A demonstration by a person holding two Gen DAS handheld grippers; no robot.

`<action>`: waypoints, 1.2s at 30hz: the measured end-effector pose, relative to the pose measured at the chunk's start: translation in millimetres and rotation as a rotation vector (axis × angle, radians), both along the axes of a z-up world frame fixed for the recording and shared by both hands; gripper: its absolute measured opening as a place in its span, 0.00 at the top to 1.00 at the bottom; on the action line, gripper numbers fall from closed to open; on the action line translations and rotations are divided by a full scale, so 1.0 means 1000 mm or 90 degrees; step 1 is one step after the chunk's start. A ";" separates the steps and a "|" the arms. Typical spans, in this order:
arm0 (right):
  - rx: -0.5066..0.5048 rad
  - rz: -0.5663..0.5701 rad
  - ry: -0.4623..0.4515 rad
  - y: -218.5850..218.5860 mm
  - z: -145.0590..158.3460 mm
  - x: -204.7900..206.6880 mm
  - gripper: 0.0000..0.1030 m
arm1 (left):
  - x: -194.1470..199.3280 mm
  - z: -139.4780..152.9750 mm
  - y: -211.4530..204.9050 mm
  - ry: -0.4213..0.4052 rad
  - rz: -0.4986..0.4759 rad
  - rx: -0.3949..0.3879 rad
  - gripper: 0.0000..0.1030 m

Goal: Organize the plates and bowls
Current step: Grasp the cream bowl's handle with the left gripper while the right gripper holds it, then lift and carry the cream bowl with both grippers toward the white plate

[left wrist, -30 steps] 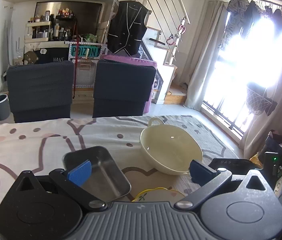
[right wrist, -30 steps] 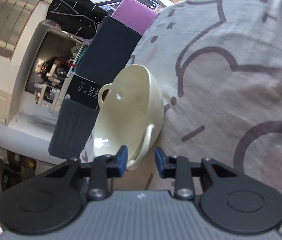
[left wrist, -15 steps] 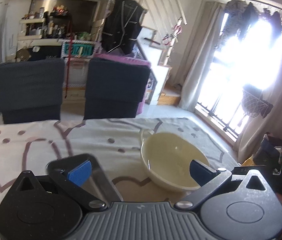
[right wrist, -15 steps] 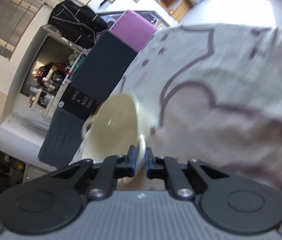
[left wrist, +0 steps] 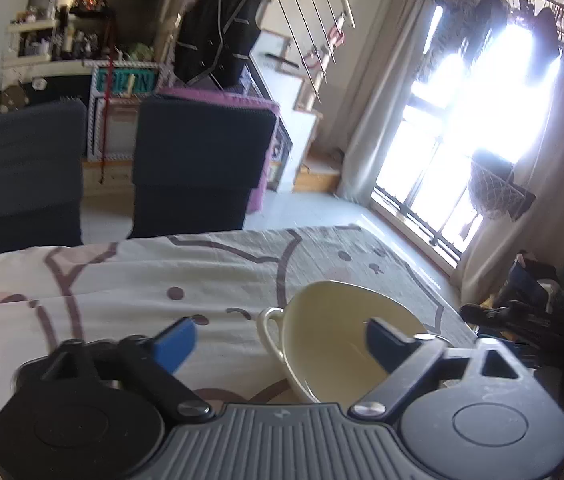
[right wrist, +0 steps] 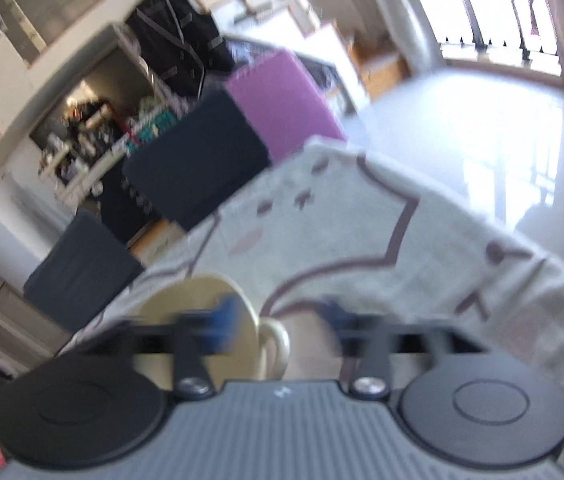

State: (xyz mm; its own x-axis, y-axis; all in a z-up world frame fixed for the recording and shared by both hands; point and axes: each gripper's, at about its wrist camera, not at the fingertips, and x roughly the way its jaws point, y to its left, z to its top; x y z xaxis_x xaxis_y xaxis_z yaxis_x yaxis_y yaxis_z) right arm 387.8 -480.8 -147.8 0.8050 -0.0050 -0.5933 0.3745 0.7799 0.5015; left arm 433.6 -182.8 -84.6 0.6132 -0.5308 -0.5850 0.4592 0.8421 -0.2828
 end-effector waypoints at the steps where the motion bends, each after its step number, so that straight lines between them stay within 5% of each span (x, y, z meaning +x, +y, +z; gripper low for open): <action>1: -0.012 -0.005 -0.011 0.002 0.001 -0.003 0.14 | 0.005 -0.002 -0.002 0.005 -0.001 0.000 0.20; 6: 0.037 0.029 -0.005 0.004 -0.007 -0.006 0.16 | 0.028 -0.011 -0.010 0.032 0.002 0.004 0.37; 10: 0.071 0.009 0.043 0.007 -0.011 -0.001 0.40 | 0.038 -0.024 -0.007 0.064 0.014 0.002 0.40; 13: 0.089 0.010 0.049 0.010 -0.022 0.004 0.79 | 0.040 -0.031 -0.003 0.081 0.016 -0.002 0.41; 21: 0.070 0.029 0.063 0.001 -0.015 0.025 0.79 | 0.055 -0.041 -0.013 0.136 -0.001 -0.004 0.54; 28: 0.017 0.072 0.108 0.005 -0.006 0.045 0.68 | 0.068 -0.058 -0.026 0.184 0.008 -0.031 0.64; 32: -0.029 0.086 0.120 0.010 -0.006 0.051 0.67 | 0.074 -0.065 -0.035 0.186 -0.006 -0.012 0.77; 36: -0.059 0.107 0.140 0.014 -0.006 0.061 0.68 | 0.079 -0.068 -0.037 0.195 0.000 -0.017 0.77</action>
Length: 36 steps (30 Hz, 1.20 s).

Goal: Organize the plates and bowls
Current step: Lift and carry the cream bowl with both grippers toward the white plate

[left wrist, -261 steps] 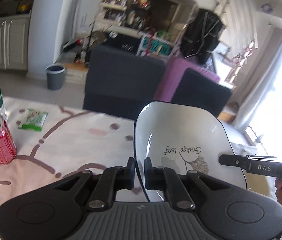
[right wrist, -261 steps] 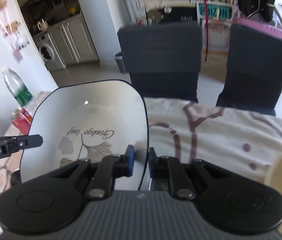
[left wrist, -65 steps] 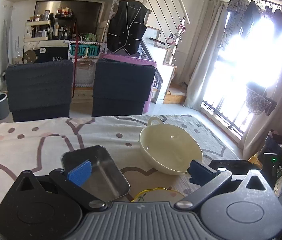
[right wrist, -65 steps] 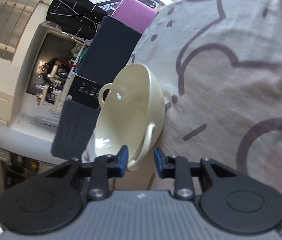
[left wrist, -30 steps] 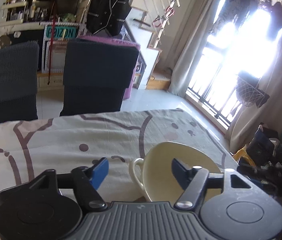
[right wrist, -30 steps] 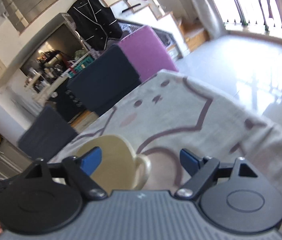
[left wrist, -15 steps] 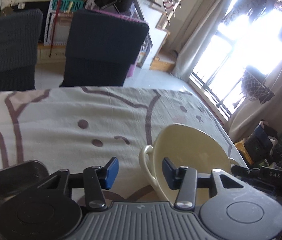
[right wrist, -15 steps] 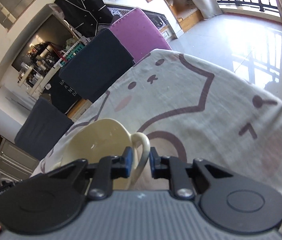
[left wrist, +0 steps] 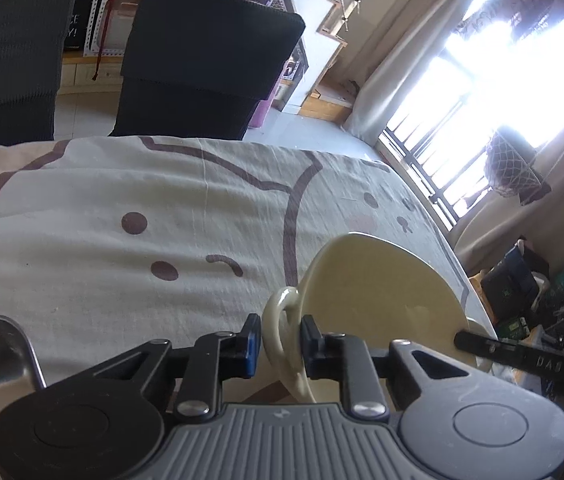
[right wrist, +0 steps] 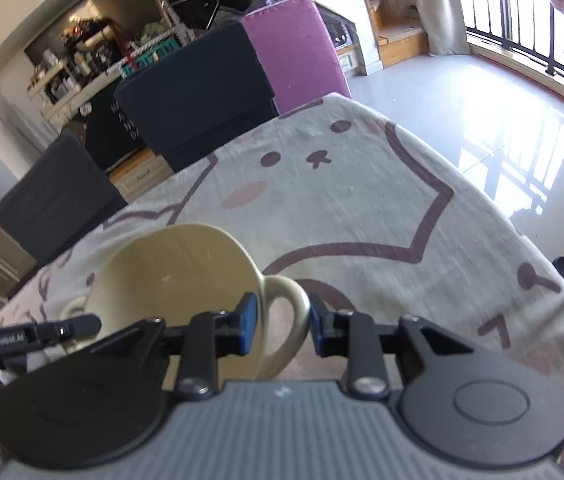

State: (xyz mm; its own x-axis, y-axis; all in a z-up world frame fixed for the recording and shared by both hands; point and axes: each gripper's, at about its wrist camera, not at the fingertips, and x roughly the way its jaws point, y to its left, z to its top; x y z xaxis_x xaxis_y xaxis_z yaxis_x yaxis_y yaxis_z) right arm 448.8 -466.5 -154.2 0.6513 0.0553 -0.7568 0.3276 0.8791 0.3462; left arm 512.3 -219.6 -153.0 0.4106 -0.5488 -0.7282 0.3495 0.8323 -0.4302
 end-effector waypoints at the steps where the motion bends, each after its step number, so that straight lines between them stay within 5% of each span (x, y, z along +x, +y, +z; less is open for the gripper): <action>1: 0.000 0.005 0.006 0.000 0.000 0.001 0.69 | 0.001 0.000 0.000 0.002 0.000 0.000 0.77; 13: -0.017 0.035 0.006 0.006 0.004 0.001 0.71 | -0.001 0.008 0.001 -0.004 0.000 0.014 0.80; 36: -0.042 0.109 -0.136 0.090 0.139 -0.105 0.72 | -0.141 0.161 0.104 -0.096 0.072 0.004 0.80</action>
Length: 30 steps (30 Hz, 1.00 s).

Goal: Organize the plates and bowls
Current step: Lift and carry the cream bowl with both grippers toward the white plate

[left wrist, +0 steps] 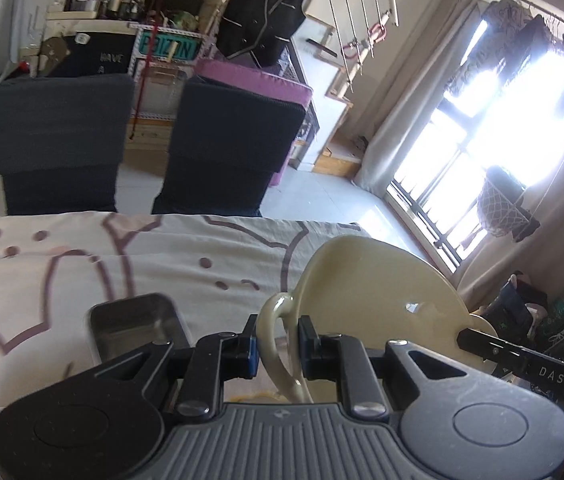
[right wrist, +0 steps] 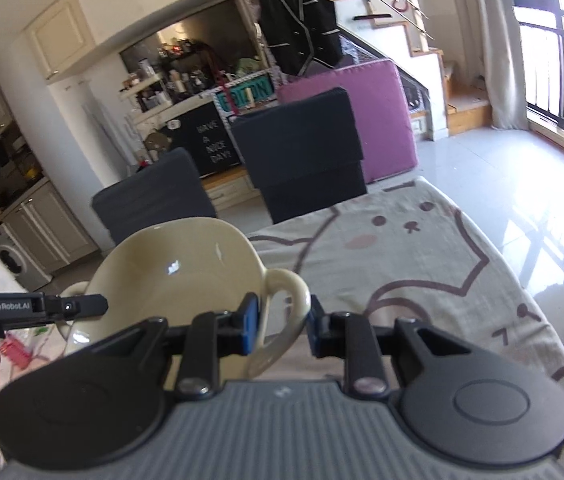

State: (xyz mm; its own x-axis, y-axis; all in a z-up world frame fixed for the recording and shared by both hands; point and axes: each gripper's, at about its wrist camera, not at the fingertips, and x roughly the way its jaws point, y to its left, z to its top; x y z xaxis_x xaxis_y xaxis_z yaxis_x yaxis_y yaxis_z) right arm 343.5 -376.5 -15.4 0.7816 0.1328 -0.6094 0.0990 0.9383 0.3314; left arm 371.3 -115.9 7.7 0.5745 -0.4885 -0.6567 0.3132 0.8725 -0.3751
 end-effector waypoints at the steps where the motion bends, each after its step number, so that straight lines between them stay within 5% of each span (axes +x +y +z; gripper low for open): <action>1: 0.000 0.005 -0.003 0.005 0.004 -0.005 0.72 | -0.008 0.003 0.008 0.001 0.005 -0.001 0.80; 15: 0.034 0.080 -0.019 0.080 0.012 -0.052 0.72 | -0.101 0.018 0.103 -0.020 0.071 0.026 0.80; 30: 0.064 0.169 0.034 0.134 -0.023 -0.062 0.73 | -0.170 -0.043 0.180 0.023 0.139 0.001 0.79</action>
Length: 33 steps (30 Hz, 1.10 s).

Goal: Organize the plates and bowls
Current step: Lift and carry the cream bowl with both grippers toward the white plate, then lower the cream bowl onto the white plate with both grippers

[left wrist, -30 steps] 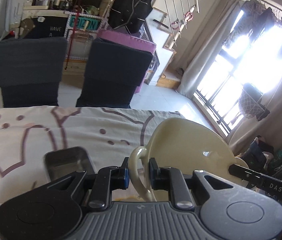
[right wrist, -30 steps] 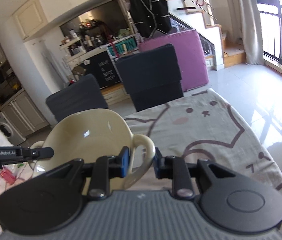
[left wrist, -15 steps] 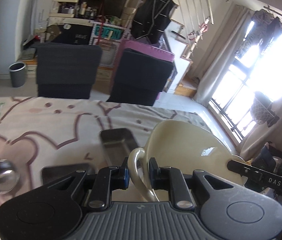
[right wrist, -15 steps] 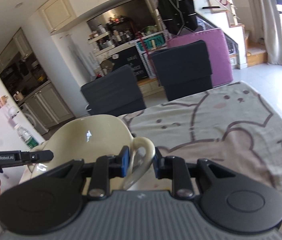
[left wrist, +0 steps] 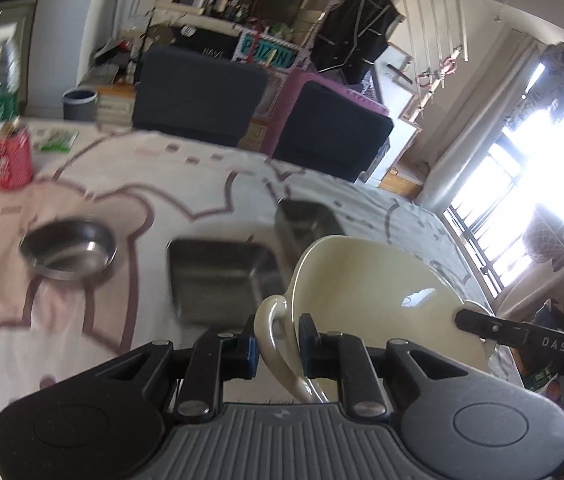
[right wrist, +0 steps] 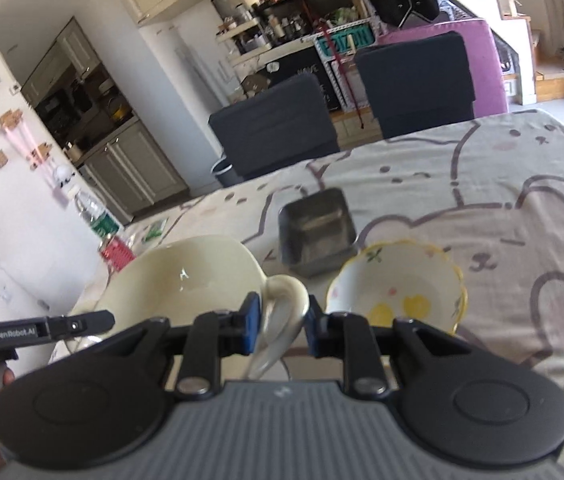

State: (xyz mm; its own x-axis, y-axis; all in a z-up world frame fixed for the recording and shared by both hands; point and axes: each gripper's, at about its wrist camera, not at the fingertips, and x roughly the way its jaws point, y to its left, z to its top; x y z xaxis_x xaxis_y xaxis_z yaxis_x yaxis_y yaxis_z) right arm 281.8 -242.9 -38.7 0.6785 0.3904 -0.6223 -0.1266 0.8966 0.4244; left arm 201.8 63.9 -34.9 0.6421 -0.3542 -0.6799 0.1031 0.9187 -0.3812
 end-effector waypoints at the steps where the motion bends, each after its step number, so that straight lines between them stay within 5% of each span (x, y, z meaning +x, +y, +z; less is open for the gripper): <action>1: -0.003 0.006 0.002 0.004 -0.002 -0.001 0.74 | -0.002 -0.005 0.003 0.007 0.004 -0.008 0.79; 19: -0.061 0.084 0.136 0.041 -0.039 0.001 0.73 | -0.010 -0.056 0.033 0.121 0.027 0.008 0.79; 33: -0.111 0.108 0.156 0.056 -0.051 0.004 0.72 | 0.001 -0.078 0.035 0.177 0.029 0.026 0.73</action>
